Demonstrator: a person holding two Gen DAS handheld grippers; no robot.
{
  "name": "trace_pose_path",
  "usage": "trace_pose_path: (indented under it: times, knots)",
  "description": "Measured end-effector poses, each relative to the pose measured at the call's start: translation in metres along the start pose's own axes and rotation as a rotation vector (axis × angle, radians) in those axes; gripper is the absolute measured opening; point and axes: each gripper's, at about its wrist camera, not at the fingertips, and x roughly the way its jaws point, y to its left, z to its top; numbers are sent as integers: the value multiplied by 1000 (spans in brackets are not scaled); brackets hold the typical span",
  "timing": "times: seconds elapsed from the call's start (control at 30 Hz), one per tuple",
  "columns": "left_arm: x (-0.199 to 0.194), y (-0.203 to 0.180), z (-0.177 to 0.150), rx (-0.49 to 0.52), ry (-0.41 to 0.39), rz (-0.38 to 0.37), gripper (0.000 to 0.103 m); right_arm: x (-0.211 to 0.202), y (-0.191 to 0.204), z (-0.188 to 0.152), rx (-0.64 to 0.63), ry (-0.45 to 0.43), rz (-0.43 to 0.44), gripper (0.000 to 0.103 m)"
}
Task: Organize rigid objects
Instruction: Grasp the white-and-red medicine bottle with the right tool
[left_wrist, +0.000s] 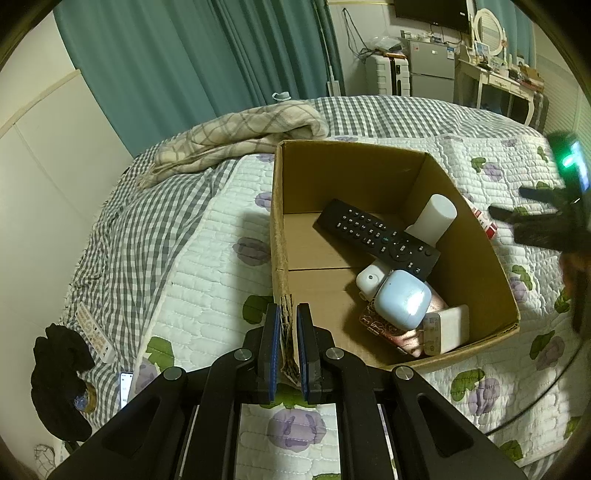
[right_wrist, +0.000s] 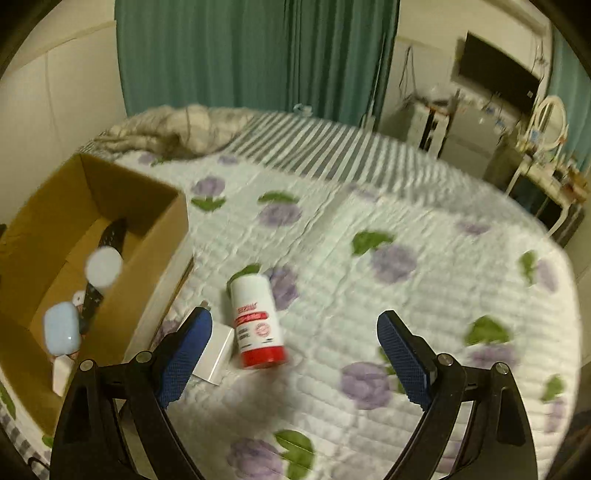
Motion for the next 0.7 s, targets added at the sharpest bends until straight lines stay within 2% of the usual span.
trace_pose_path:
  times: [0.13, 0.23, 0.5, 0.7]
  knots:
    - [0, 0, 0, 2, 0, -1, 8, 27, 4, -11, -7, 80, 26, 68]
    - [0, 0, 0, 1, 1, -1, 8, 38, 5, -15, -6, 109, 53, 64]
    - [-1, -1, 1, 3, 2, 1, 8, 53, 11, -8, -19, 129, 60, 56]
    - [-1, -1, 1, 3, 3, 2, 8, 65, 14, 5, 2, 115, 65, 43]
